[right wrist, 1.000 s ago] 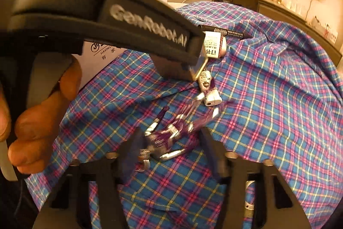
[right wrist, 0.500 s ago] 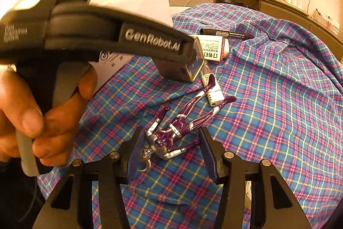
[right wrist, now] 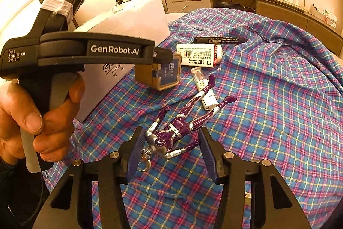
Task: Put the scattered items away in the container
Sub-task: 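Grasp the gold square device with the left gripper while the right gripper grasps the purple figure, then carry the gold device in the left gripper and the figure in the right gripper to the box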
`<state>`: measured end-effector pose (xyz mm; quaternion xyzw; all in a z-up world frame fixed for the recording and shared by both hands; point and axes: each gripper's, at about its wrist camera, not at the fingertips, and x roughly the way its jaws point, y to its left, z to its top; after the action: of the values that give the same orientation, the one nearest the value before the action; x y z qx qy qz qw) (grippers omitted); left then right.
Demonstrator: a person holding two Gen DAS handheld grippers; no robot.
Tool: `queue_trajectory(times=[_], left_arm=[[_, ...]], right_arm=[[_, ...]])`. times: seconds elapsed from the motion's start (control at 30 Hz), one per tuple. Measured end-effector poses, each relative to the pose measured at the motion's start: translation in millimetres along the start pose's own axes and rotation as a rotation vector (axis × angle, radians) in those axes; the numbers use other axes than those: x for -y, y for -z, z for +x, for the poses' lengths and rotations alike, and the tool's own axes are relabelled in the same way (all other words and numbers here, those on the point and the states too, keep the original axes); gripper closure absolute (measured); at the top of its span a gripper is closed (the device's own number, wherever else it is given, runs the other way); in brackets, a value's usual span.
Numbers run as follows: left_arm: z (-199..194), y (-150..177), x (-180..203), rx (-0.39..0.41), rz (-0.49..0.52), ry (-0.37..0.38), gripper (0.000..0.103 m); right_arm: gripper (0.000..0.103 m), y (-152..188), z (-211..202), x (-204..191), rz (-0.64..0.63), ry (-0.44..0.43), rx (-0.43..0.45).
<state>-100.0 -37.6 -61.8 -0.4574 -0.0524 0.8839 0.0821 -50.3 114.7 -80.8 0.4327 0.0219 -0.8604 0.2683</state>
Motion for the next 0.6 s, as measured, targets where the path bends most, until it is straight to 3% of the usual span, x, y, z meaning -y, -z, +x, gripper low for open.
queue_trajectory(times=[0.6], left_arm=[[-41.4,-0.8,8.3,0.069,0.022,0.015,0.050]], right_arm=[[0.050,-5.4,-19.5,-14.3,-0.027,-0.010,0.050]])
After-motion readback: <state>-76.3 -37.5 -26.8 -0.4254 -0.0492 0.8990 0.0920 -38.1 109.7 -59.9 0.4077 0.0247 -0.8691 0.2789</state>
